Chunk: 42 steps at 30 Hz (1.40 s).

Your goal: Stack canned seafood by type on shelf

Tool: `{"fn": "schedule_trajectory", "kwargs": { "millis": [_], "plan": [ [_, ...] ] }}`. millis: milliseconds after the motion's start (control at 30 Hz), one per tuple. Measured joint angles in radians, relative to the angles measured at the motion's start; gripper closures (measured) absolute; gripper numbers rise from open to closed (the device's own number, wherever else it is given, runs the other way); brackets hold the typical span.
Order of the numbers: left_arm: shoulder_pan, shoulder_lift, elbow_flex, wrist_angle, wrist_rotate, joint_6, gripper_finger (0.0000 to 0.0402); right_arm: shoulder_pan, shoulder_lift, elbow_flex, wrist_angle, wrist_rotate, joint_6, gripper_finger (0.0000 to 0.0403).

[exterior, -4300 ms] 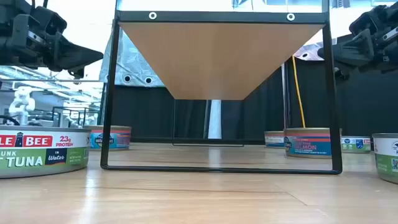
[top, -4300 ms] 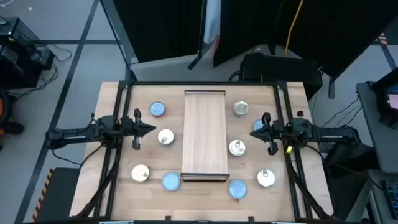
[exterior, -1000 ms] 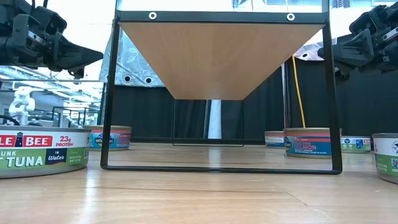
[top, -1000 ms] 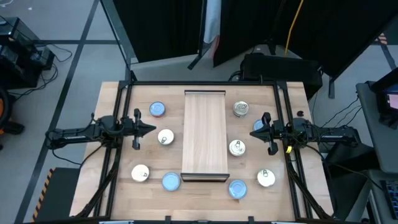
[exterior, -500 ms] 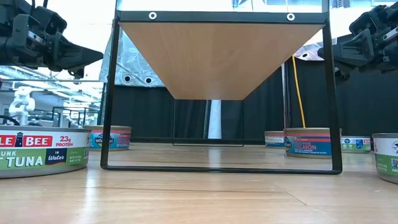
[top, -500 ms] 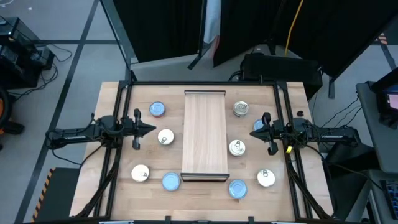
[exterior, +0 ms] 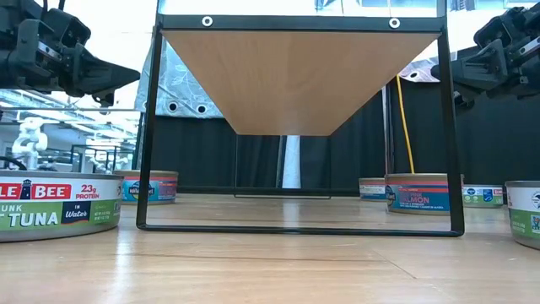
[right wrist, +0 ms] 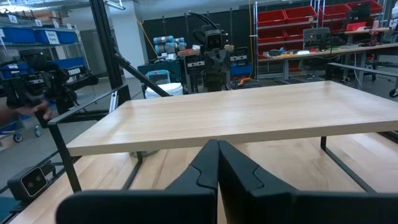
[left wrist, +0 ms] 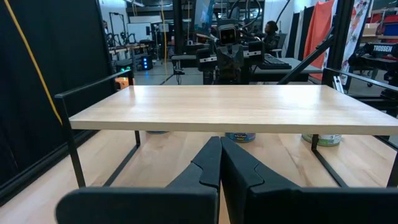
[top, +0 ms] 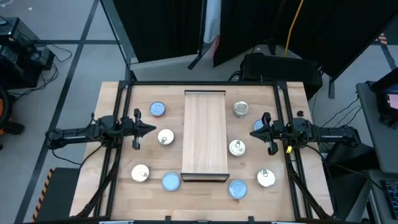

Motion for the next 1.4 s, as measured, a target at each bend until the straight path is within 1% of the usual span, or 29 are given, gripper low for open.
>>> {"fn": "schedule_trajectory", "kwargs": {
  "millis": [667, 733, 867, 933, 1000, 1100, 1167, 1267, 1400],
  "plan": [
    [0.000, 0.000, 0.000, -0.002, -0.001, 0.000, 0.0396, 0.000, 0.000, 0.000, 0.000, 0.000, 0.000, 0.0403],
    [0.000, 0.000, 0.000, 0.000, -0.014, 0.000, 0.0396, 0.000, 0.000, 0.000, 0.000, 0.000, 0.000, 0.0403],
    [0.000, 0.000, 0.025, 0.006, -0.008, -0.013, 0.0396, 0.000, 0.000, 0.000, 0.005, 0.001, -0.050, 0.0403],
    [0.000, 0.002, 0.091, 0.020, 0.007, -0.044, 0.0396, 0.000, 0.000, 0.000, 0.003, 0.001, -0.051, 0.0403],
    [0.000, 0.004, 0.182, 0.016, 0.006, -0.053, 0.0396, 0.000, 0.000, 0.000, 0.003, 0.001, -0.051, 0.0403],
    [-0.001, 0.054, 0.365, -0.082, 0.005, -0.054, 0.0396, 0.000, 0.000, 0.000, 0.002, 0.001, -0.051, 0.0403],
    [-0.001, 0.122, 0.515, -0.183, -0.024, -0.054, 0.0396, 0.000, 0.000, 0.000, 0.002, 0.001, -0.051, 0.0403],
    [-0.001, 0.265, 0.754, -0.363, -0.097, -0.052, 0.0396, 0.000, 0.000, 0.000, 0.002, 0.001, -0.052, 0.0403],
    [-0.001, 0.486, 1.067, -0.567, -0.093, -0.067, 0.0396, 0.000, 0.000, 0.000, 0.002, 0.001, -0.052, 0.0403]
  ]
}}
